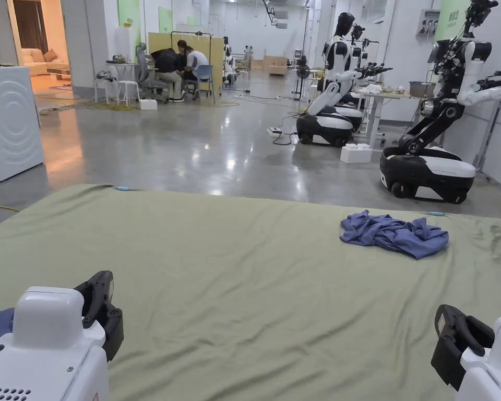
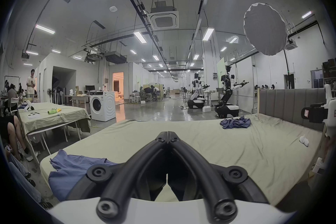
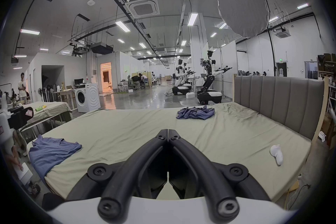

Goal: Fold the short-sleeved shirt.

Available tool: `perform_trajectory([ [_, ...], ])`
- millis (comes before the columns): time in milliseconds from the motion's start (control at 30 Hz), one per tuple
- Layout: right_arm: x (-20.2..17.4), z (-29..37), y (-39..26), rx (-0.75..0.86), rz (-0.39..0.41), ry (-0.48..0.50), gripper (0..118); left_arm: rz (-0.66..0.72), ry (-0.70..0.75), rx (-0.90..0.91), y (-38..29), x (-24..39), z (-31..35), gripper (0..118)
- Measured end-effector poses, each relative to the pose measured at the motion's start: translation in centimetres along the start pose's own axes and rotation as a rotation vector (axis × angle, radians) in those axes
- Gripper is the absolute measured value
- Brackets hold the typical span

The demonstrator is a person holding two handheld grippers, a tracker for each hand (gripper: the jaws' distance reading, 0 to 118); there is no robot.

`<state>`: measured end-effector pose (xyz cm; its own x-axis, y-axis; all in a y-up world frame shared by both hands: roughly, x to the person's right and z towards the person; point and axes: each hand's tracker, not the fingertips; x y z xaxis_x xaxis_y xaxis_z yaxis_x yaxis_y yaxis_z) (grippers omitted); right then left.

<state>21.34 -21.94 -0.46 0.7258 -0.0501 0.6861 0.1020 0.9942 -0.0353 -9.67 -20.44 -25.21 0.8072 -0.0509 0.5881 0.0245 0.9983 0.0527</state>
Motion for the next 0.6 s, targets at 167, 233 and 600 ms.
perform_trajectory([
  [167, 0.0, 0.0, 0.1, 0.001, 0.008, 0.000, 2, 0.000, 0.001, -0.005, 0.0, -0.2, 0.0, 0],
  [233, -0.6, -0.3, 0.3, -0.001, 0.015, -0.001, 2, 0.008, 0.012, -0.007, 0.2, -1.0, 0.2, 0],
  [600, -22.8, -4.4, 1.3, -0.013, -0.004, 0.559, 2, -0.068, 0.461, -0.079, 2.4, -16.5, 11.7, 0],
])
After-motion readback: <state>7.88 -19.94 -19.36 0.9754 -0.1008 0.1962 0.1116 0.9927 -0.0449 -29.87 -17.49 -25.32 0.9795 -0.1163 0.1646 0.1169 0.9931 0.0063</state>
